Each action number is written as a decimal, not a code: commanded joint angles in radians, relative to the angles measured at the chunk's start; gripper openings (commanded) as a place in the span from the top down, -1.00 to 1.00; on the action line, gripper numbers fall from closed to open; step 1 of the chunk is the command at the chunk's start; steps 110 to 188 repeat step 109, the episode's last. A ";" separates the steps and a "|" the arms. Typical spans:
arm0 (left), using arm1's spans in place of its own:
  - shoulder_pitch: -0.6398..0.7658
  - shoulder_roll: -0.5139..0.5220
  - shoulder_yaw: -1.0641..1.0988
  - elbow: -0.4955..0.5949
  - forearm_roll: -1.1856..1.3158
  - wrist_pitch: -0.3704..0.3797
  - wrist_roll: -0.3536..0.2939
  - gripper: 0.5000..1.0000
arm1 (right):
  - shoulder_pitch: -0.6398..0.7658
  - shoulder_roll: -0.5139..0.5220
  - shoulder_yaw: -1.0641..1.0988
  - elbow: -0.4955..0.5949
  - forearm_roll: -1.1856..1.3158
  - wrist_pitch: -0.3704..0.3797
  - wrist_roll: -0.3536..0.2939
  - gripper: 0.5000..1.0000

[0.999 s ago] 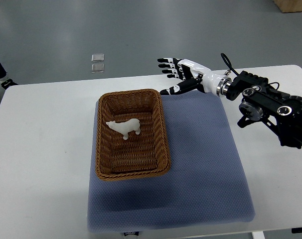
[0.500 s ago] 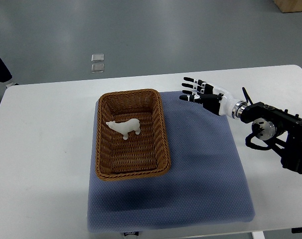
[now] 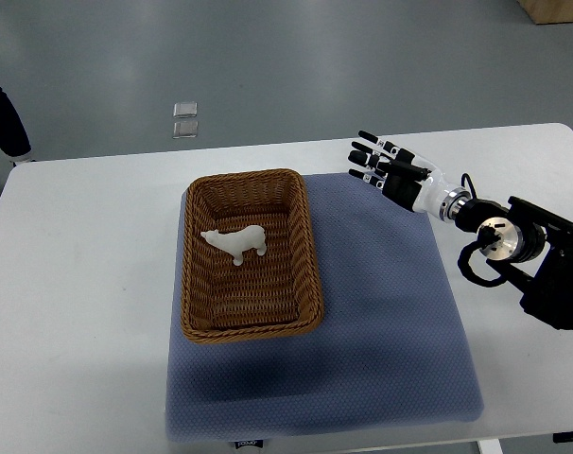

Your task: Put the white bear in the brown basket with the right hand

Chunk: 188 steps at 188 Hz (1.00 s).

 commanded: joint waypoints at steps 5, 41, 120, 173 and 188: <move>0.000 0.000 0.001 0.000 0.000 0.000 0.000 -1.00 | 0.001 0.000 0.004 0.002 -0.001 0.000 0.001 -0.71; 0.000 0.000 0.001 0.000 0.000 0.000 0.000 -1.00 | 0.001 -0.004 0.004 0.002 -0.012 -0.002 0.001 -0.71; 0.000 0.000 0.001 0.002 0.000 0.000 0.000 -1.00 | -0.002 0.000 0.021 0.002 -0.009 0.000 0.003 -0.71; 0.000 0.000 0.001 0.002 0.000 0.000 0.000 -1.00 | -0.002 0.000 0.021 0.002 -0.009 0.000 0.003 -0.71; 0.000 0.000 0.001 0.002 0.000 0.000 0.000 -1.00 | -0.002 0.000 0.021 0.002 -0.009 0.000 0.003 -0.71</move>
